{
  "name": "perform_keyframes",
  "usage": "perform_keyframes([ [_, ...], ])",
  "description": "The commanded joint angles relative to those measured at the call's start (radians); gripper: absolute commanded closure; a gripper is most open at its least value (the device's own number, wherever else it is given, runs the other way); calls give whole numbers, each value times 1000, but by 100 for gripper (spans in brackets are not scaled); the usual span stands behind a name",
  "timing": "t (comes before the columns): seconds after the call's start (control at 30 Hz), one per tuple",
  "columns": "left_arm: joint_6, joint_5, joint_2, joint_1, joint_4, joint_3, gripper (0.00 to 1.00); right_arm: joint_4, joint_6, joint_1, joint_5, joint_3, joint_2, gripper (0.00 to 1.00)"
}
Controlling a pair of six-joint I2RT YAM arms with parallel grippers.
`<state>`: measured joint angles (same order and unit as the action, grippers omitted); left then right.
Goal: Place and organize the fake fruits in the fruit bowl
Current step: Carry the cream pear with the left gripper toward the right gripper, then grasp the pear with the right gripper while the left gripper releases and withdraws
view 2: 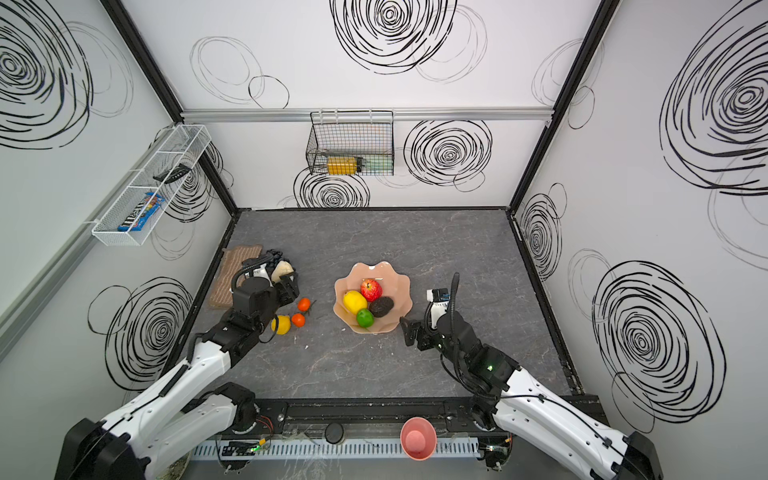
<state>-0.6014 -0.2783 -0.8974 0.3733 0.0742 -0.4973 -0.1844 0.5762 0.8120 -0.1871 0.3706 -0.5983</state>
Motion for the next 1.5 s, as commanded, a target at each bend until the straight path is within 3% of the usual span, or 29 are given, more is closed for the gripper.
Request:
perform_keyframes([
  [0.0,119,-19,14,105,178,13,33,-12,27,-5,3,59,-12,3],
  [0.1,181,78,-17,198,294,18,35,-18,35,-4,17,95,-21,3],
  [0.23,337,36,-62,377,441,40,35,-24,65,-4,24,128,-6,3],
  [0.33,413,68,-88,451,545,65,35,-23,88,-4,55,159,5,4],
  [0.5,475,199,-107,497,678,122,35,-8,131,0,142,199,2,4],
  [0.73,556,229,-156,581,901,218,34,38,187,24,237,231,-22,6],
  [0.97,601,220,-218,651,991,237,34,115,237,119,224,237,-106,7],
  [1.2,633,210,-242,695,1040,245,33,156,267,262,94,256,-196,10],
  [1.47,664,215,-247,713,1057,256,33,209,273,280,110,242,-221,16],
])
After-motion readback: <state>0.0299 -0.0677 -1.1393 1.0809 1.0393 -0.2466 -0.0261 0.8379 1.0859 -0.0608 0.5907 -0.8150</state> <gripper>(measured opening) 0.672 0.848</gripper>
